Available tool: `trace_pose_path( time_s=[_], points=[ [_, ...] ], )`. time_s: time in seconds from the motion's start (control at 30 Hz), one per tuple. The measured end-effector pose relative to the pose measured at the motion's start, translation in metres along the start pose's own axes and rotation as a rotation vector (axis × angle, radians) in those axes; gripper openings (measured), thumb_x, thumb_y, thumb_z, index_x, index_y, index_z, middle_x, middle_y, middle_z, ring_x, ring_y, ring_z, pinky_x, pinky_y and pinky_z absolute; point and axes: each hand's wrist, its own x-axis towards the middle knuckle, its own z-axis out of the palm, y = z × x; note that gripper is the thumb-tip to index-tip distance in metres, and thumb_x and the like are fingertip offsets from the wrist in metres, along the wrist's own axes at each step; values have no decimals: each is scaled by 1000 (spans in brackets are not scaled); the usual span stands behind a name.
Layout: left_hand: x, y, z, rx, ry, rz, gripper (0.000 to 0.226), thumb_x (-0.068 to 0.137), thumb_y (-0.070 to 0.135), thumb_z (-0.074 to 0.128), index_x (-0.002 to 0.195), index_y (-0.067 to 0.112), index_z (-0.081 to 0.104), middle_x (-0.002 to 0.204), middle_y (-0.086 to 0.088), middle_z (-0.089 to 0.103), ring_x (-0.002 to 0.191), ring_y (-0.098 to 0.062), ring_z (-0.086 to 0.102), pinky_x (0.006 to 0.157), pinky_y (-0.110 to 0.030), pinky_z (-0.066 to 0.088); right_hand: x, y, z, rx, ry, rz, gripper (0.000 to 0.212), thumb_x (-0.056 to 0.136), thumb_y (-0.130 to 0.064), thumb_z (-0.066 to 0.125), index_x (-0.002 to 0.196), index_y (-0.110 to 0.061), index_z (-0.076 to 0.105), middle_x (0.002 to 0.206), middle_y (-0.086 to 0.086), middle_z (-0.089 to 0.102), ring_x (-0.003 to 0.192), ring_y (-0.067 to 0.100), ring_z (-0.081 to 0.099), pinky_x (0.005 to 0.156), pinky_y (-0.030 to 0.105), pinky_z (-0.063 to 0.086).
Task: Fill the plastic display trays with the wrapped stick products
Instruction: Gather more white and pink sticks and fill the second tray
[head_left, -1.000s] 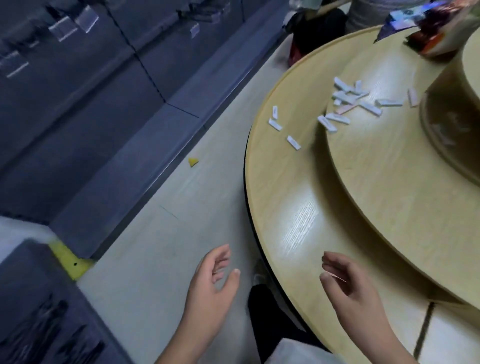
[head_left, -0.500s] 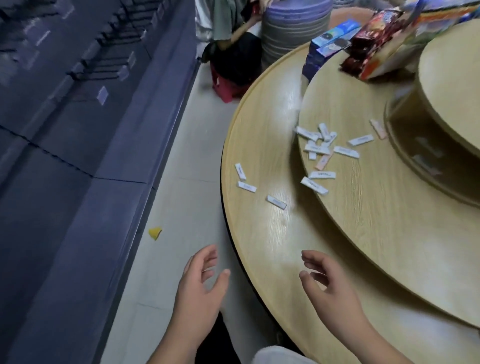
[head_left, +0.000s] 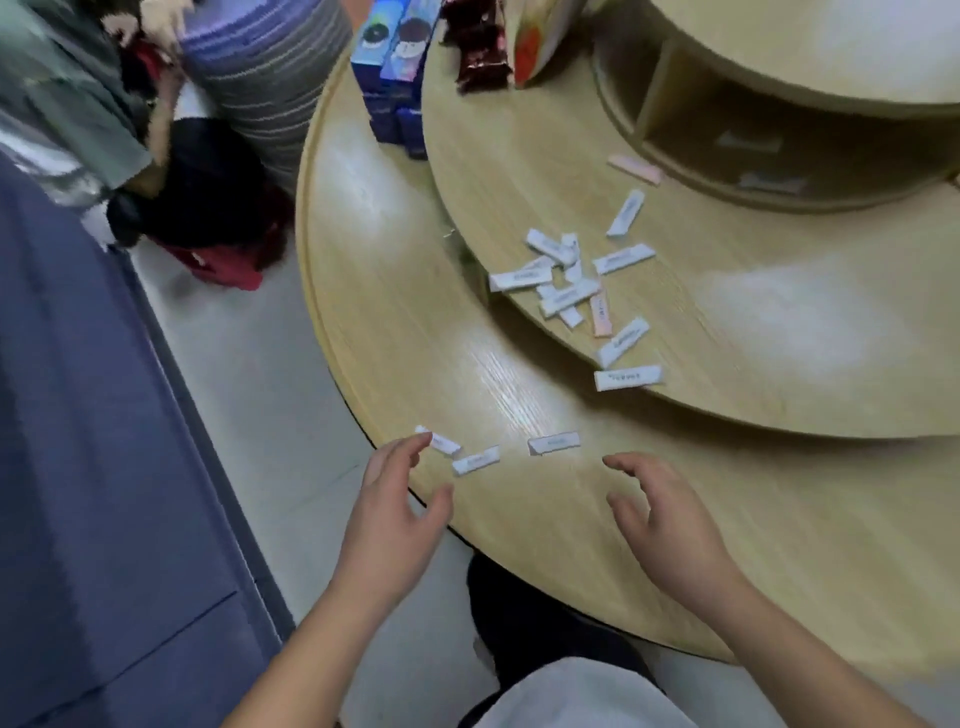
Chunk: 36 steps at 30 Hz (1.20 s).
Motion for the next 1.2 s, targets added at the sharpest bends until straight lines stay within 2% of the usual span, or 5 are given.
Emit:
trace_pose_path(
  time_s=[0.37,0.57,0.73,1.0,1.2],
  points=[
    [142,-54,11,530,-421,381,55,85,13,72,138,13,57,139,-3,50,129,-22,48,103,-30,42,73,4,64,-340,0,-114,46,73,-4,77,117,-15,69,122,3,65,114,27,61,96,42,51],
    [181,-84,18,768,-587,509,41,71,16,82,110,9,71,120,-11,63,103,-33,62,82,-42,53,95,9,98,-438,65,-207,36,92,-24,43,109,-13,72,116,7,67,105,31,65,88,41,52],
    [202,-101,29,716,-639,665,30,66,17,87,91,14,72,98,-6,63,81,-27,61,66,-36,51,103,23,109,-532,93,-130,24,75,-16,82,98,-16,74,105,4,69,92,28,67,81,37,52],
    [222,-81,17,702,-762,731,17,95,33,59,100,16,58,97,0,60,87,-23,60,74,-34,45,75,-6,148,-633,148,-187,14,89,-14,54,101,-13,60,110,11,66,99,29,65,91,36,45],
    [239,-19,-17,377,-614,777,29,88,13,65,102,26,43,79,3,62,60,-21,59,51,-28,38,82,-34,196,-602,-14,-460,13,101,-19,50,100,-21,63,135,4,58,128,28,51,112,47,35]
  ],
)
